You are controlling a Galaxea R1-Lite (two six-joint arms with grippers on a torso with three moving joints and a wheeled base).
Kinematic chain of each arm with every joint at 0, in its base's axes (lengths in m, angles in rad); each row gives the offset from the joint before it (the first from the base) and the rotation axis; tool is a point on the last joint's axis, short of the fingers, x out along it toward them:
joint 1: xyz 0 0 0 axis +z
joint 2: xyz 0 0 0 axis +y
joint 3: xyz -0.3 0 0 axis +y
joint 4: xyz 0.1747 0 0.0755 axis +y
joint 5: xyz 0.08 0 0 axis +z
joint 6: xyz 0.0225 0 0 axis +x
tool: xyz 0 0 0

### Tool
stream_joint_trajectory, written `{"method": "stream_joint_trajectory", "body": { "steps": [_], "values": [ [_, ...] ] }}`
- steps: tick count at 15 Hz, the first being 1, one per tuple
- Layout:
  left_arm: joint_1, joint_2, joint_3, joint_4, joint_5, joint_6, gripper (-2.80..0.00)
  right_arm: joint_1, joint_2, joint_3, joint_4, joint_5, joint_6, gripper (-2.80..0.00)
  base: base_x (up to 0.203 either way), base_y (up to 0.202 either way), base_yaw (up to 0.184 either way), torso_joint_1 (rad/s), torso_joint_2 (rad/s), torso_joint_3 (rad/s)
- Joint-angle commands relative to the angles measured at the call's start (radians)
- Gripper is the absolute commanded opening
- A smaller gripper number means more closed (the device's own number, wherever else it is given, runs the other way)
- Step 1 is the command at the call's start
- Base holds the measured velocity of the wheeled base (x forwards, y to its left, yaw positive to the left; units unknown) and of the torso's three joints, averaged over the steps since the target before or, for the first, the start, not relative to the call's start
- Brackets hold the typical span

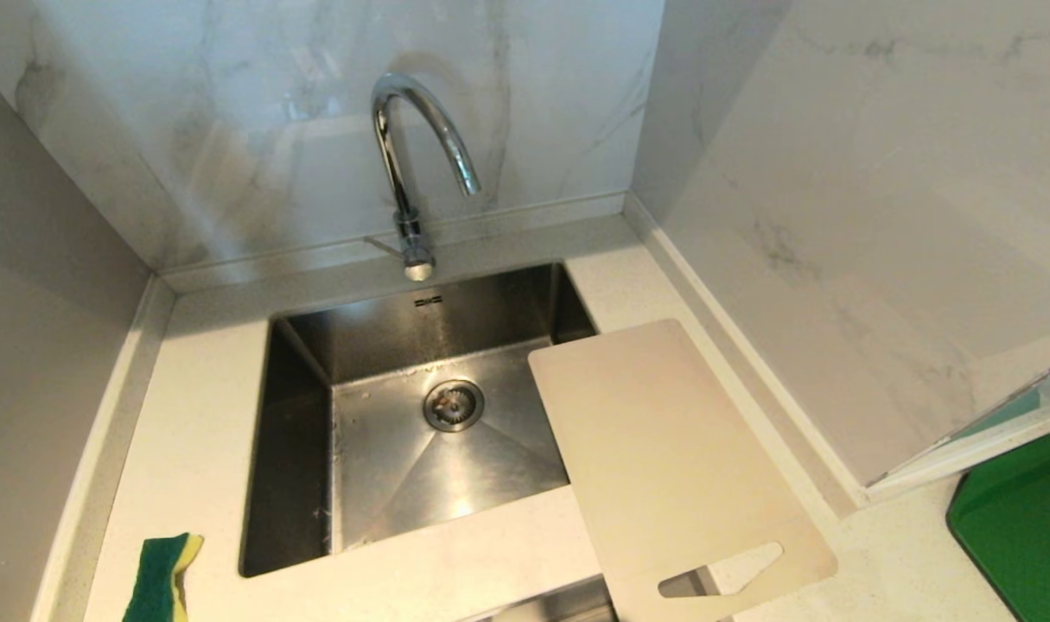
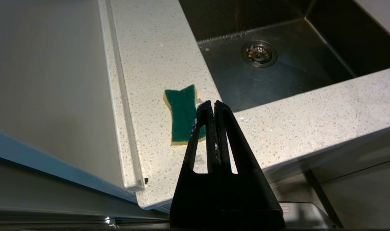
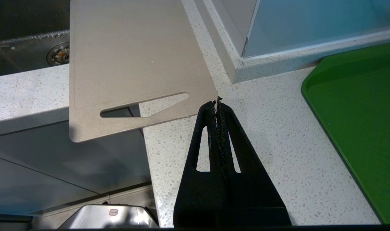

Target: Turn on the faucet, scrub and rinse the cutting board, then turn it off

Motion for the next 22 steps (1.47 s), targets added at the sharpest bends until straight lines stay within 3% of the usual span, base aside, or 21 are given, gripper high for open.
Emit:
{"method": "stream_joint_trajectory", "body": {
  "steps": [1, 22],
  "values": [
    [0.001, 0.003, 0.003, 0.0, 0.0, -0.003, -2.8, 0.0, 0.0, 0.0, -0.001, 0.001, -0.001, -2.8, 0.0, 0.0, 0.0, 0.0, 0.0, 0.0],
    [0.001, 0.003, 0.003, -0.002, 0.0, -0.011, -2.8, -0.002, 0.001, 0.0, -0.001, -0.005, 0.027, -2.8, 0.0, 0.0, 0.0, 0.0, 0.0, 0.0]
  ]
}}
